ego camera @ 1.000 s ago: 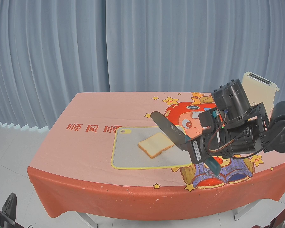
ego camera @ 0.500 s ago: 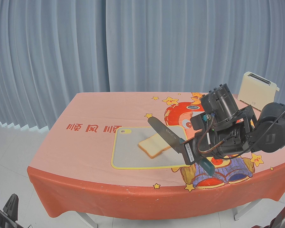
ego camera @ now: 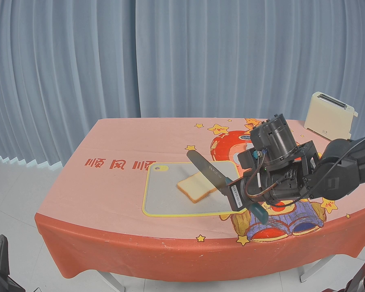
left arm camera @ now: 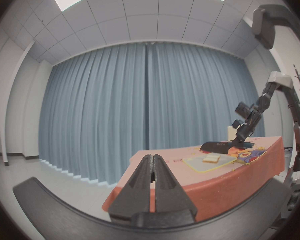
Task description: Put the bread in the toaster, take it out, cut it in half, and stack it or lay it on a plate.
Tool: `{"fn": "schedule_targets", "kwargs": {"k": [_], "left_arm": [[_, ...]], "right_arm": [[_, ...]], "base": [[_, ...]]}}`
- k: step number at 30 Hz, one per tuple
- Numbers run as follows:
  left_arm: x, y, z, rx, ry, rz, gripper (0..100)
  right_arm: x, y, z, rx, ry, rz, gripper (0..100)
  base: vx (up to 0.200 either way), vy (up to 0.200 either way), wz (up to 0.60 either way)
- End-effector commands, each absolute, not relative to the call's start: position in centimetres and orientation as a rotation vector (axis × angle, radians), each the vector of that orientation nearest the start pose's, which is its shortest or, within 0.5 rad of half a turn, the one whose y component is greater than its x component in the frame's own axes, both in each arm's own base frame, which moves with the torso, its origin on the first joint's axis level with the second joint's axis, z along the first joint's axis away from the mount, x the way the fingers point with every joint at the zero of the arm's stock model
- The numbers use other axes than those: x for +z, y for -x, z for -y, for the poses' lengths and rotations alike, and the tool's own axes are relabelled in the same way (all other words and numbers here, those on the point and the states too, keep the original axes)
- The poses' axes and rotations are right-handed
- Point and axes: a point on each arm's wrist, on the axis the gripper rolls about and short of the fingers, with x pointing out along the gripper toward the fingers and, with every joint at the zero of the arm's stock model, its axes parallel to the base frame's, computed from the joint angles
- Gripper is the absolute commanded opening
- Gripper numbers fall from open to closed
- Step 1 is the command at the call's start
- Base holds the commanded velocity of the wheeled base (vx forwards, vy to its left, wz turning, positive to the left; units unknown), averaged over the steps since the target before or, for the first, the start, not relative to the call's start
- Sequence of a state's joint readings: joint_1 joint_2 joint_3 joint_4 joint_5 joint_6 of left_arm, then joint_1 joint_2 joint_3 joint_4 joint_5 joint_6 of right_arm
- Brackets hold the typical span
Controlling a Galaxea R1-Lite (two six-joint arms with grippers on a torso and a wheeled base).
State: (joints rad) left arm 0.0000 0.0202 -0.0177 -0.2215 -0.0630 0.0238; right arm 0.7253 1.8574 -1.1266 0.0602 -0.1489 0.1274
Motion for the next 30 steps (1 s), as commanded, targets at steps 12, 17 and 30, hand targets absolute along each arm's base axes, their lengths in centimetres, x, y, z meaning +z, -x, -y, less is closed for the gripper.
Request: {"fn": "schedule_targets", "kwargs": {"k": [12, 17, 30], "left_arm": [[20.0, -2.3, 0.7, -0.301, -0.048, 0.169, 0], [22.0, -5.8, 0.8, -0.37, -0.041, 0.094, 0], [27.7, -16.4, 2.4, -0.557, -0.031, 0.013, 0]], "right_arm": [[15.0, -25.5, -22.1, 0.496, 0.232, -0.769, 0], [14.9, -25.5, -22.2, 0.501, 0.229, -0.759, 0], [14.4, -25.1, -22.7, 0.518, 0.241, -0.761, 0]], "base": [[0.0, 0.0, 0.0], [0.0, 0.0, 0.0], [0.0, 0.0, 0.0]]}}
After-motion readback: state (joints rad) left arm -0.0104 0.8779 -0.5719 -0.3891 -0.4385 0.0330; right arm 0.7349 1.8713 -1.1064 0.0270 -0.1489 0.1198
